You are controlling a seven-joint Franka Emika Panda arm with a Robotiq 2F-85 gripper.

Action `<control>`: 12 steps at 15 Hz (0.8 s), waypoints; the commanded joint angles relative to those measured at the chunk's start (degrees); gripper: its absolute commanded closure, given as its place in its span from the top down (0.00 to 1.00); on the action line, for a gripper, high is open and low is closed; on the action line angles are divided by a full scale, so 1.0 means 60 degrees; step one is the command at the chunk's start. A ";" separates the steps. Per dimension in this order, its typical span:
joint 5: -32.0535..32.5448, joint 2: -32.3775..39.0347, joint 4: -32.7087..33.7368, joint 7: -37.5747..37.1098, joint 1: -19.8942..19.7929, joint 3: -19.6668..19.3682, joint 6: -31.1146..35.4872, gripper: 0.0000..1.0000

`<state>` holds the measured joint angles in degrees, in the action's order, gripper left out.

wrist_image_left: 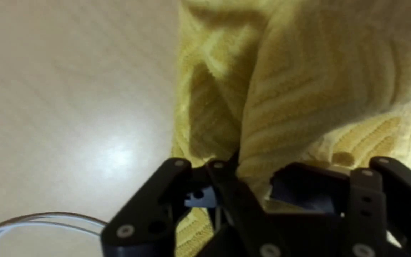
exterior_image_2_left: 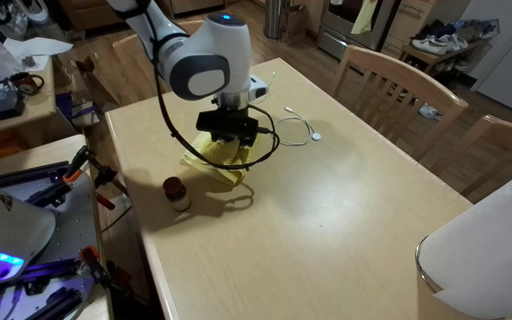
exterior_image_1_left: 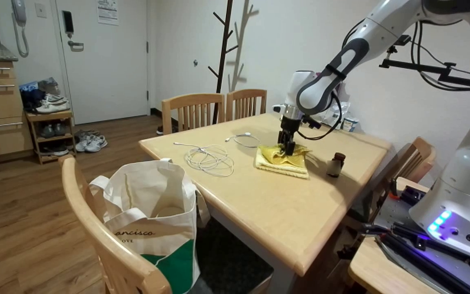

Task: Wipe the table with the yellow towel.

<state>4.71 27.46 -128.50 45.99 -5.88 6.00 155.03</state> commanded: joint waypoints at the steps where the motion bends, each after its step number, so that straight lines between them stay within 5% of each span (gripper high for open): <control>1: 0.0215 0.0610 0.1129 -0.0504 -0.0211 -0.0548 0.0076 0.06; 7: 0.0040 0.1637 0.2670 -0.1175 -0.0674 -0.0814 -0.0449 0.06; 12: -0.0411 0.1720 0.2223 -0.0823 -0.0840 0.0307 -0.1192 0.06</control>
<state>4.41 37.28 -113.44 40.07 -9.79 2.90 150.47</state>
